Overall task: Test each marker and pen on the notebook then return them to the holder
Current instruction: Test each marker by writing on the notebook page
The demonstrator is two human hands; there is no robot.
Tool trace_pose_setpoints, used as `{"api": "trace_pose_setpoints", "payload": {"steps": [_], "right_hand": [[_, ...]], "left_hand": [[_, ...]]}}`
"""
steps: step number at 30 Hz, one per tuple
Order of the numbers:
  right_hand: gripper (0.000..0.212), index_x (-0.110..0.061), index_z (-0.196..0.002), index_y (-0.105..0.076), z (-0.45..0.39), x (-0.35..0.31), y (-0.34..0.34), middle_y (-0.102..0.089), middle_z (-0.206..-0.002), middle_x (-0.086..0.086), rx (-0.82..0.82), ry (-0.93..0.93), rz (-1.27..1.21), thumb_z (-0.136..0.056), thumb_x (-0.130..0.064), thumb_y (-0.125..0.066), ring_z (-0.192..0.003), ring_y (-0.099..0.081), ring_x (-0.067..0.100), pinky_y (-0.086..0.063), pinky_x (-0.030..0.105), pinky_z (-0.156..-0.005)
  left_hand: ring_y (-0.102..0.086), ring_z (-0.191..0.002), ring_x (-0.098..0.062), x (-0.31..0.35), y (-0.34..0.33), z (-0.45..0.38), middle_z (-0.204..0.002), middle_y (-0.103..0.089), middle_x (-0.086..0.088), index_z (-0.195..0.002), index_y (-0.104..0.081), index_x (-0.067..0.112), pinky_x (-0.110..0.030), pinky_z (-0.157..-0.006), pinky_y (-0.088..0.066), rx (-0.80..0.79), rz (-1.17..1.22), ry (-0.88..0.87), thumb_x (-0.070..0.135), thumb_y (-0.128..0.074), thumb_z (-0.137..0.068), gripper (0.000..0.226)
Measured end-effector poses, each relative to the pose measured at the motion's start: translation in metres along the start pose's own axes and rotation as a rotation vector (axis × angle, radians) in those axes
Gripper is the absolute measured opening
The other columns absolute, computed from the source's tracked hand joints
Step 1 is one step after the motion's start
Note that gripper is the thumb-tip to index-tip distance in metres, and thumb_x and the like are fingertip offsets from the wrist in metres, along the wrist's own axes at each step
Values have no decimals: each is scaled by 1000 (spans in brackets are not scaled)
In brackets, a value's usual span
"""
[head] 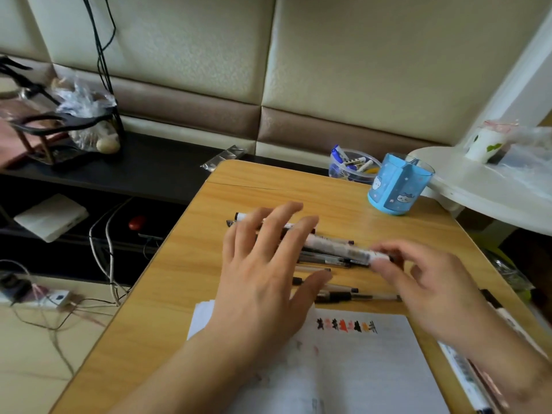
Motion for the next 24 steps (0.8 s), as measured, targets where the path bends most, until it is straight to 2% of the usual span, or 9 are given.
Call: {"api": "trace_pose_setpoints", "payload": {"steps": [2,4,7,12,15,17,21,22,24], "right_hand": [[31,-46,-99,-68,31,-7,7,-73,-87,-11,19,-25,-235,-78,-67,-60,-65,-64,9,-51,23,-55],[55,-35,-98,-72,49,-7,6,-73,-81,7,66,-70,-538,-64,-78,-65,-70,-67,20,-55,30,-61],[59,-26,-88,-72,60,-5,-13,-66,-66,14,57,-138,-801,-56,-75,-73,-59,-62,23,-50,30,-52],[47,-24,-87,-72,63,-12,-33,-62,-55,13,29,-106,-864,-58,-60,-82,-49,-58,19,-47,24,-48],[41,-23,-83,-69,66,-10,-38,-63,-56,15,51,-68,-907,-66,-58,-79,-48,-61,24,-46,30,-46],[35,-24,-80,-68,69,-9,-38,-66,-58,14,42,-32,-891,-70,-56,-77,-49,-63,23,-48,26,-49],[22,-29,-84,-67,72,-8,-27,-69,-70,-2,59,119,-709,-81,-50,-70,-61,-66,17,-50,21,-58],[20,-28,-87,-67,73,-8,-25,-68,-74,-6,56,165,-677,-83,-47,-70,-63,-65,14,-49,19,-59],[16,-29,-89,-68,75,-5,-22,-67,-75,-10,38,222,-623,-83,-43,-70,-60,-61,9,-47,17,-56]], "left_hand": [[-51,-112,-23,3,0,0,-124,-58,3,-119,-61,20,-39,-94,-40,-21,12,-58,50,-50,-94,40],[-56,-88,-20,8,1,0,-100,-62,5,-100,-66,19,-34,-76,-42,-62,38,-129,48,-43,-98,37],[-54,-77,-21,16,-1,2,-89,-61,6,-94,-64,21,-37,-65,-43,-218,6,-233,46,-40,-98,36],[-58,-84,-20,26,-2,8,-94,-63,5,-106,-59,20,-30,-70,-43,-479,125,-285,35,-38,-97,28],[-53,-74,-8,32,8,8,-82,-60,13,-94,-58,27,-10,-57,-31,-544,103,-286,42,-43,-98,22],[-49,-74,-9,33,12,7,-76,-60,15,-90,-59,29,-1,-51,-25,-542,52,-305,43,-46,-96,20],[-57,-72,-19,23,3,9,-84,-64,5,-109,-58,26,-28,-54,-41,-651,325,-335,47,-39,-99,30],[-58,-71,-20,22,2,10,-83,-65,4,-111,-58,27,-31,-54,-44,-650,347,-344,49,-40,-99,31],[-59,-69,-15,21,2,11,-81,-66,6,-114,-59,30,-23,-53,-44,-625,336,-361,51,-45,-97,31]]}}
Point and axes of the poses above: each hand's wrist, its own z-axis away from the middle knuckle, its own y-axis out of the back of the hand, x = y × z, the point moved 2 cm from there along -z, towards the middle knuckle
